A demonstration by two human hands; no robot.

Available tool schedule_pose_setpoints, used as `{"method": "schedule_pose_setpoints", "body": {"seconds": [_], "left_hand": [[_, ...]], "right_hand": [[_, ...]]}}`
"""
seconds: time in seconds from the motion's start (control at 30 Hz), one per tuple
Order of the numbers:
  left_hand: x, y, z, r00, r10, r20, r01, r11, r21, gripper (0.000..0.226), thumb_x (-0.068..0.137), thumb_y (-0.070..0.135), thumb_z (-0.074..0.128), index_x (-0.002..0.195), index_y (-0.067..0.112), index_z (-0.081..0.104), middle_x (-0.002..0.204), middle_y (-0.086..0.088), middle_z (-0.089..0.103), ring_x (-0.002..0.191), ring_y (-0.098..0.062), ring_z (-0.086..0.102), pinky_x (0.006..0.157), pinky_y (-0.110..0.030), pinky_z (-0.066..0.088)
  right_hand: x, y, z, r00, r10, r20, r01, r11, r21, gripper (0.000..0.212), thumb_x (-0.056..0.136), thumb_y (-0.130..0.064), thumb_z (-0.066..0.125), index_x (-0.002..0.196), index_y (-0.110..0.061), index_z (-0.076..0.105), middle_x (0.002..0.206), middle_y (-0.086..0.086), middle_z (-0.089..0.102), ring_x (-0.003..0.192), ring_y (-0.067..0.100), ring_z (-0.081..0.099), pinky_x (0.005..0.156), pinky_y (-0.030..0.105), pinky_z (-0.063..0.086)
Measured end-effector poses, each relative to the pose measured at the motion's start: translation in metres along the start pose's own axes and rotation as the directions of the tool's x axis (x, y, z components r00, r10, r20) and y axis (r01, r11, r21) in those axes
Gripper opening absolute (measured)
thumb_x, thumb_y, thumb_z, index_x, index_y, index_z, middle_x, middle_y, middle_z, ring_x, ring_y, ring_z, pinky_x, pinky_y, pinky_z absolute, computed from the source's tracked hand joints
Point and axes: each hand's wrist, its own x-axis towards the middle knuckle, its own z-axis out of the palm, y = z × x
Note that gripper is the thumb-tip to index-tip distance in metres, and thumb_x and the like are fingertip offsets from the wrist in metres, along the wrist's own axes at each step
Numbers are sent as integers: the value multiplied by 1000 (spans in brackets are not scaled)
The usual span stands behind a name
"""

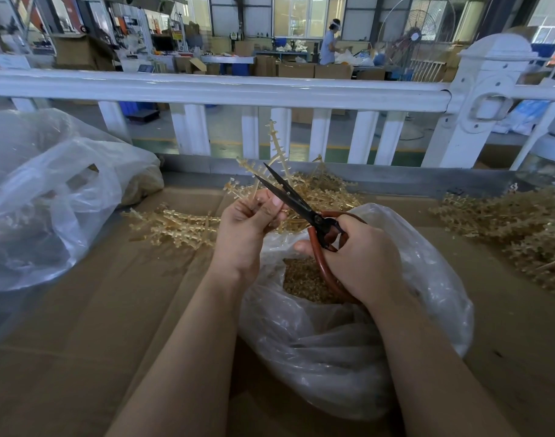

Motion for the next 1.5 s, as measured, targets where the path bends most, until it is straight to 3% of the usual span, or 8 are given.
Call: {"method": "schedule_pose_setpoints", "body": {"seconds": [0.1,0.27,0.47,0.6,0.8,1.07,1.2,1.5], "left_hand": [[0,0,0,1000,-2,1,2,1000,10,6,83,16,65,78,13,65,67,-1,57,66,-11,51,78,-27,45],[1,0,1,1000,4,-21,-4,1000,17,10,91,7,62,81,10,63,67,-1,57,65,-10,51,79,-27,46],[0,-2,2,996,81,-40,-75,990,121,15,90,0,63,78,9,63,68,0,60,66,-13,53,76,-26,49],[0,-3,3,992,123,-11,-119,976,180,8,91,0,63,84,1,63,67,-1,59,65,-13,52,76,-25,47],[0,-3,3,990,137,14,-137,979,148,12,91,-2,62,82,7,64,67,5,62,66,-13,52,74,-25,48],[0,-3,0,990,133,40,-137,983,124,11,91,-1,61,86,8,65,69,9,65,68,-10,54,72,-22,49],[0,-1,0,991,123,50,-128,985,119,9,91,0,61,86,7,64,71,4,63,69,-13,52,74,-25,49],[0,-2,0,994,111,7,-111,986,121,8,92,-2,60,99,-5,60,80,-9,57,72,-18,50,75,-28,46]], "right_hand": [[0,1,0,1000,-3,-8,3,1000,-3,78,64,-93,43,91,-24,69,79,-23,56,67,0,51,60,7,34],[1,1,2,1000,2,-12,-2,1000,6,79,62,-94,41,90,-26,69,77,-25,54,62,-10,45,58,7,33],[1,1,1,999,-6,-47,2,997,-74,87,63,-100,26,88,-27,64,72,-22,56,60,-4,47,56,13,40],[2,0,0,998,-1,-57,-4,997,-83,80,63,-98,28,83,-28,61,66,-25,49,59,-6,46,55,16,44],[0,2,1,997,-29,-77,23,997,-78,78,67,-95,34,81,-25,63,68,-23,52,57,-4,46,55,17,45],[-1,2,0,998,-37,-47,36,999,-19,73,65,-93,41,84,-26,65,76,-23,56,66,0,52,59,8,36],[0,2,0,1000,-25,-10,26,1000,14,78,63,-94,40,93,-28,68,80,-26,56,69,-2,52,62,8,37],[1,2,0,1000,-29,-9,29,1000,5,77,63,-95,39,82,-25,65,77,-17,65,66,-2,57,58,15,45]]}}
